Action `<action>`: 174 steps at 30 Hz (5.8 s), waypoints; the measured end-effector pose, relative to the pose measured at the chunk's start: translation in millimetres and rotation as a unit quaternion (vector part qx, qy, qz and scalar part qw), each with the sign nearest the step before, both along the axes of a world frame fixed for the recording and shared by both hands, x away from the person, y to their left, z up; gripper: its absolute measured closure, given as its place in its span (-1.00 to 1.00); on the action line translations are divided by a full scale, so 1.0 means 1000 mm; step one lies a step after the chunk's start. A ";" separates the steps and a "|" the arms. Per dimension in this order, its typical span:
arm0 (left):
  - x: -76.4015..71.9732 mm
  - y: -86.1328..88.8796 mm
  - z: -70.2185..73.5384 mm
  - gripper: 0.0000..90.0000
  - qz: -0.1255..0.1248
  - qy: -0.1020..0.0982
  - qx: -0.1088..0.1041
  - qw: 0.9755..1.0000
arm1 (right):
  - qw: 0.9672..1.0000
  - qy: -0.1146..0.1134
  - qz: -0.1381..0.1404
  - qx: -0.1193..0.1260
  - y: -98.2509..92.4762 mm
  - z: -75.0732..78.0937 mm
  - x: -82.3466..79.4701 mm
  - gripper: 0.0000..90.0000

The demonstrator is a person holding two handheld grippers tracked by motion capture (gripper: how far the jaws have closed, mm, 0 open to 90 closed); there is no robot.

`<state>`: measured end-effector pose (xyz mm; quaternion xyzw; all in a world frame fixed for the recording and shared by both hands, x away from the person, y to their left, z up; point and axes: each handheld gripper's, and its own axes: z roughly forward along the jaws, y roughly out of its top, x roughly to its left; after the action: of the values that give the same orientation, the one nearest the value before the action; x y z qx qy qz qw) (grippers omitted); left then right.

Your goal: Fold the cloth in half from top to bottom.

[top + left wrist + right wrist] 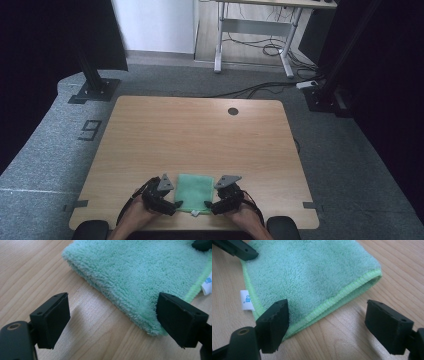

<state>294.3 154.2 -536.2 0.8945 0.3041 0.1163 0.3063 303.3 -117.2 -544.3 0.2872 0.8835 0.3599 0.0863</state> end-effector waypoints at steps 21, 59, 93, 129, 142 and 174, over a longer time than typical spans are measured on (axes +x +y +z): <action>0.029 0.001 -0.008 -0.88 0.042 -0.009 -0.029 0.999 | 1.000 -0.005 -0.018 -0.002 -0.003 0.000 0.023 -0.47; 0.099 -0.008 -0.011 -0.90 0.085 -0.032 -0.039 0.995 | 0.996 -0.009 -0.094 -0.004 -0.010 -0.002 0.097 -0.63; 0.121 -0.014 -0.008 -0.91 0.114 -0.032 -0.030 0.993 | 0.992 -0.003 -0.124 0.007 -0.012 -0.002 0.127 -0.61; 0.088 0.013 0.025 -0.98 0.073 -0.031 -0.056 0.995 | 0.996 -0.023 -0.084 0.021 -0.028 0.036 0.103 -0.96; 0.072 0.027 0.035 -1.00 0.063 -0.046 -0.045 0.996 | 0.996 -0.043 -0.075 0.009 -0.042 0.044 0.086 -1.00; 0.041 0.081 0.017 -1.00 0.088 -0.038 -0.040 0.995 | 0.992 -0.046 -0.115 0.003 -0.098 0.030 0.052 -1.00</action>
<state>335.7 235.6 -518.9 0.8462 0.3743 0.1642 0.3418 355.2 -214.9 -514.4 0.3705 0.8387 0.3627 0.1667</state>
